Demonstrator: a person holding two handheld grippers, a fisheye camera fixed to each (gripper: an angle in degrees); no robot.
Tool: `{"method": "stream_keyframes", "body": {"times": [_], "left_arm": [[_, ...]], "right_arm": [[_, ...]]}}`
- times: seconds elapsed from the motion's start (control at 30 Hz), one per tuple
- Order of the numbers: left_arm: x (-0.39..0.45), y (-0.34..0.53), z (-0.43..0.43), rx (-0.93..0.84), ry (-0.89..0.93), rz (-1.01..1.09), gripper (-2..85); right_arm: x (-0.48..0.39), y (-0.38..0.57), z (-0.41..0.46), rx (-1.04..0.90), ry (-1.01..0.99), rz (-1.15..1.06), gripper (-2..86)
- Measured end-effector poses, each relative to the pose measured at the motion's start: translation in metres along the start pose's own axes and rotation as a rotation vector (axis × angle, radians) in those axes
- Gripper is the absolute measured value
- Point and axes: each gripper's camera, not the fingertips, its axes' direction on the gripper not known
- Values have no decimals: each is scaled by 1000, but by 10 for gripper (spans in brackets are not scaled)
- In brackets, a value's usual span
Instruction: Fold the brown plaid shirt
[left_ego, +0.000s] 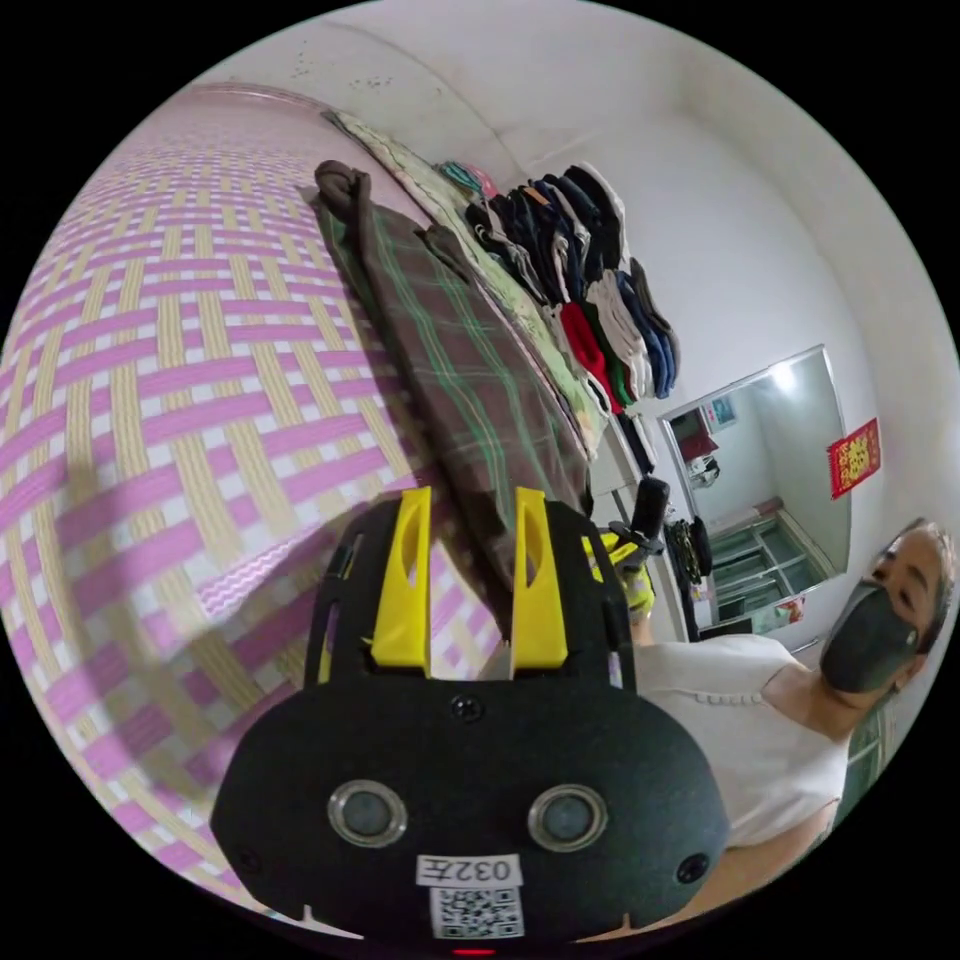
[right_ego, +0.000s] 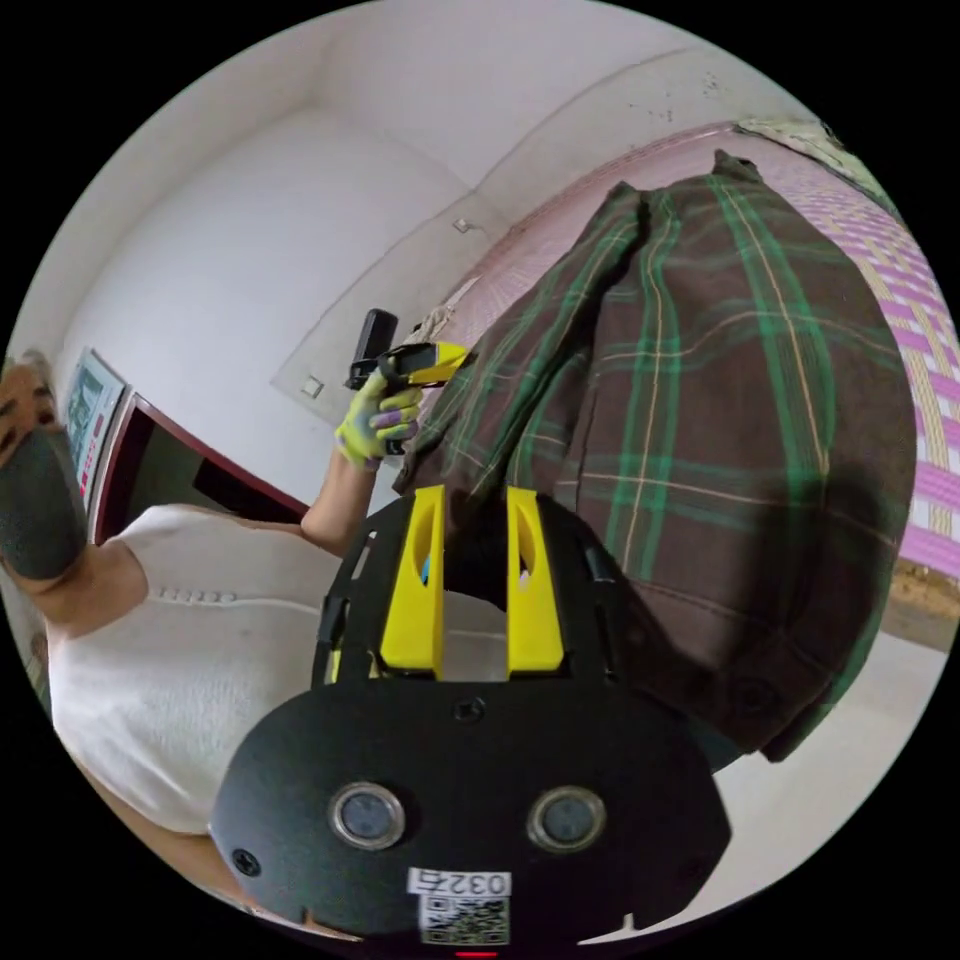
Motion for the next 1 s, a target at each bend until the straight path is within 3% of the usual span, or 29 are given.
{"method": "stream_keyframes", "body": {"times": [0.17,0.37,0.53,0.67,0.77,1.0], "left_arm": [[-3,10,20,31,35,-6,45],[2,29,26,72,-25,5,8],[-26,49,27,109,23,-66,31],[-10,76,7,203,26,55,45],[14,85,19,133,36,212,55],[32,95,82,-58,25,341,114]], "right_arm": [[-7,-16,9,-25,63,-7,50],[-37,-21,-31,100,183,-108,28],[10,-23,-14,18,3,44,69],[7,-20,-7,50,-45,20,62],[3,-23,-1,59,-109,-16,59],[-31,-38,24,38,54,-80,70]]}}
